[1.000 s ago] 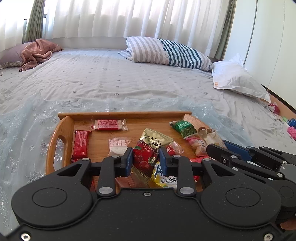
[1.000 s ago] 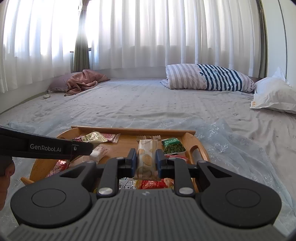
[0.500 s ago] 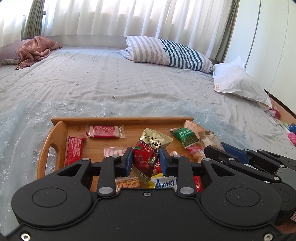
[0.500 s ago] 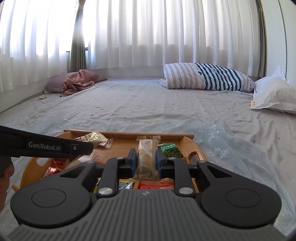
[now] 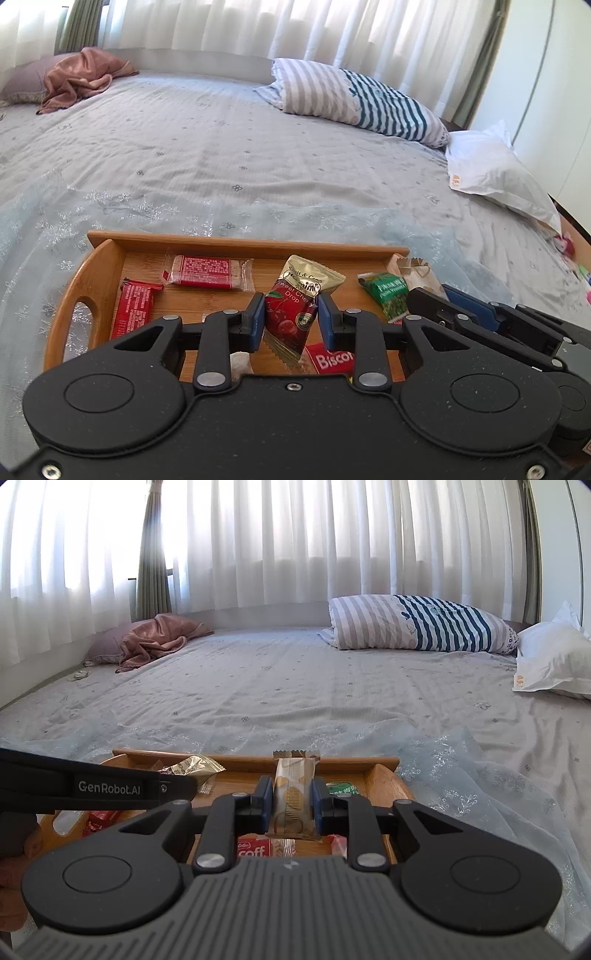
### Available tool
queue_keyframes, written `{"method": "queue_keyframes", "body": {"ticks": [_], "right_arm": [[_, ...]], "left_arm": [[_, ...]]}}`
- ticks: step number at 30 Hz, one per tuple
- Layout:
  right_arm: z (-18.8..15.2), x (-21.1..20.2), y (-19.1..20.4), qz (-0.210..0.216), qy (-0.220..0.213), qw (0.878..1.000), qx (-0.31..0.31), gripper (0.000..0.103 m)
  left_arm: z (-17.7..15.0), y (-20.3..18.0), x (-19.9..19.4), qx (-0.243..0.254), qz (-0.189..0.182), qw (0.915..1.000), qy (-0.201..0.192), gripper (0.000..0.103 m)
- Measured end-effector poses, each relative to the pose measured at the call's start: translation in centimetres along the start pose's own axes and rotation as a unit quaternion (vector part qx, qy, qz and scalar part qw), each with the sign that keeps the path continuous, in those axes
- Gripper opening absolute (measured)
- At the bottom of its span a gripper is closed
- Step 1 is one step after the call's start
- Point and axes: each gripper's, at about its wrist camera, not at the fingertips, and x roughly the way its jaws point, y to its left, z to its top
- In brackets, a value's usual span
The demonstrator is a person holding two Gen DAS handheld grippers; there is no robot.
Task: Organize snacks
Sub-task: 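Carry the candy packet with the left tool while the right tool carries the beige bar onto the tray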
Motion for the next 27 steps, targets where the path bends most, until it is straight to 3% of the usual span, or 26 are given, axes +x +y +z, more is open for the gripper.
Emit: {"method": "queue_keyframes", "body": {"ticks": [7, 27], "right_arm": [[0.5, 3.1, -0.6, 0.004, 0.018, 1.0, 0.006, 0.027], [-0.3, 8.1, -0.9, 0.013, 0.074, 0.997, 0.007, 0.027]], "left_arm": [[0.7, 0.4, 3.1, -0.014, 0.031, 0.9994, 0.004, 0.028], [1.3, 0.7, 7.4, -0.027, 0.042, 0.9982, 0.033, 0.028]]}}
